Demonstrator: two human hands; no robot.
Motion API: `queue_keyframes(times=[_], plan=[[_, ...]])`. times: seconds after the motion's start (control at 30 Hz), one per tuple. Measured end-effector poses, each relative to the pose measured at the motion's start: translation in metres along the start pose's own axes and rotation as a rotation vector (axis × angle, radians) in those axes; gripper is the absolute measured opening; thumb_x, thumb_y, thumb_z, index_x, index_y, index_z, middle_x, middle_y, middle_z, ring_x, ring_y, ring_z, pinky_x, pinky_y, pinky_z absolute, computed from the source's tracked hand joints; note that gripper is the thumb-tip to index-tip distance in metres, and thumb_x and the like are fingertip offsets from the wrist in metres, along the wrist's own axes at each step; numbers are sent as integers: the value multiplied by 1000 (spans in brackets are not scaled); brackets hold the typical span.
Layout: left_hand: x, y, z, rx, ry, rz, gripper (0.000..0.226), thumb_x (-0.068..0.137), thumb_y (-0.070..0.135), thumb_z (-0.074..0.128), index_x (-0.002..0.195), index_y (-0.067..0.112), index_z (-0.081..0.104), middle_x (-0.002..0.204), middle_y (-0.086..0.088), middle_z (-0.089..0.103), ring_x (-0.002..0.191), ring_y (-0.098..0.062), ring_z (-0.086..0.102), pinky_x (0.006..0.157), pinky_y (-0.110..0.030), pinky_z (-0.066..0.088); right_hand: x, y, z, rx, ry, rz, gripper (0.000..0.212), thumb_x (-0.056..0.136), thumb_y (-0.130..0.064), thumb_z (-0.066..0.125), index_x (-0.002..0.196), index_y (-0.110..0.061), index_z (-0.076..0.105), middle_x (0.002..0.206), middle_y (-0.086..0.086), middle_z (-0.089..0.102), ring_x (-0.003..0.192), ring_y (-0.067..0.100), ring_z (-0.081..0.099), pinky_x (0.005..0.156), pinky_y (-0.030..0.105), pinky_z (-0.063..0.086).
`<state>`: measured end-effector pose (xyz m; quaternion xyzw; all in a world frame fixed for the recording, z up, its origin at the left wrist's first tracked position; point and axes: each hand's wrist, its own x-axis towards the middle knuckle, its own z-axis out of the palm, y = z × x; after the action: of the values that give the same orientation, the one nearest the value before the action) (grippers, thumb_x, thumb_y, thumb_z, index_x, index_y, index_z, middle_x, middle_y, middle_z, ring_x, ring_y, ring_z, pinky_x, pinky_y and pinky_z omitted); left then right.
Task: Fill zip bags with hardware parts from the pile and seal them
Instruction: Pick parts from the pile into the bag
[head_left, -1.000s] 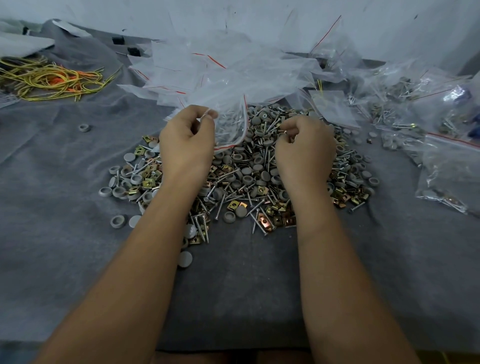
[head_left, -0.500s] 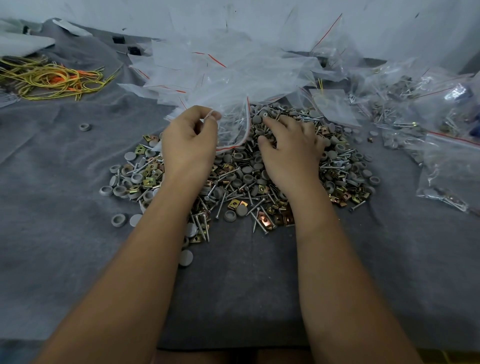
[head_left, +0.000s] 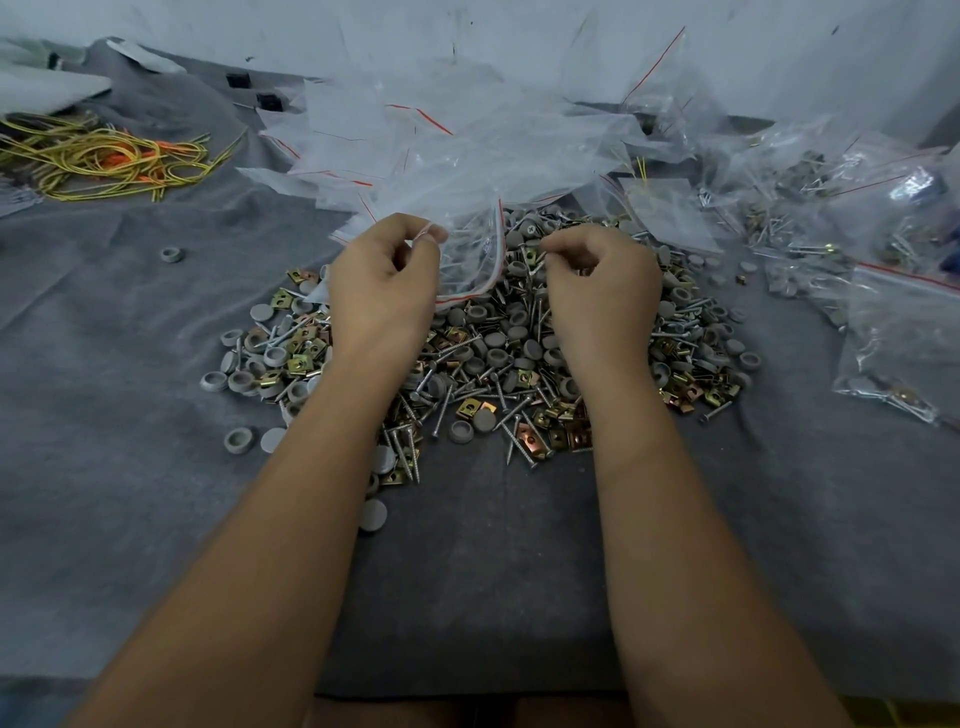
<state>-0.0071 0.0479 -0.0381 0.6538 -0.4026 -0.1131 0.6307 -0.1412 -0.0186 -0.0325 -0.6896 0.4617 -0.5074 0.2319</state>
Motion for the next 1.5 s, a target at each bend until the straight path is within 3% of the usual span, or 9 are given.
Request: queue_keyframes(times=[0.2,0.37,0.5,0.7,0.83,1.0,1.23,1.37,1.5], plan=[[0,-1,1,26,-35,-4,17,97,18,52,90,22,68,39,14,36,38,-4,29,39,-16,25,-1,-5,-3,258,43,56,21,84,-5,67,93,-25,68,81,-13,65,75,-5,61,67,9,48],[-1,-3,2,78,-77,20,17,97,25,53,94,20,69,46,11,38,39,-4,29,40,-22,23,0,-9,-3,447,-63,23,22,79,-6,75,80,-28,72,88,-8,69,87,5,65,76,23,54],[-3,-1,2,77,-98,57,16,97,25,53,96,20,69,51,10,39,41,-4,31,43,-22,25,-3,-8,3,249,-205,-50,22,77,-20,81,79,-39,71,121,-8,51,122,13,46,97,24,42],[-7,5,1,58,-165,139,15,98,20,54,97,17,68,55,5,42,47,-4,34,46,-20,28,-9,-7,13,67,-114,-142,13,78,-26,80,91,-27,78,132,-2,50,123,17,35,96,13,32],[-8,5,1,28,-132,140,16,97,17,53,98,15,69,55,4,40,48,-4,33,47,-19,29,-10,-2,17,-183,-137,-208,16,83,-33,74,97,-26,78,138,0,53,126,25,37,102,36,35],[-8,5,1,10,-124,138,16,96,19,54,91,25,68,57,-1,44,48,-6,33,47,-23,29,-10,-4,16,-199,-114,-247,17,88,-33,68,99,-25,78,130,2,57,120,24,42,98,34,36],[-3,3,1,-39,14,46,18,96,14,52,94,19,69,43,14,34,42,-3,28,44,-18,26,-4,-9,1,122,109,29,17,90,-20,57,95,-17,74,97,-3,66,101,21,58,86,42,49],[-2,4,-1,-58,68,30,19,96,12,51,94,18,69,41,14,33,41,-3,29,53,-17,35,0,-3,-4,-47,104,139,26,89,-17,53,110,-22,69,111,-4,64,109,22,55,93,44,47],[-2,4,-1,-60,55,18,18,96,14,52,95,16,70,47,13,33,44,-3,28,59,-20,37,1,3,-2,-294,4,43,29,92,-20,53,116,-26,68,120,0,59,119,23,42,99,36,37]])
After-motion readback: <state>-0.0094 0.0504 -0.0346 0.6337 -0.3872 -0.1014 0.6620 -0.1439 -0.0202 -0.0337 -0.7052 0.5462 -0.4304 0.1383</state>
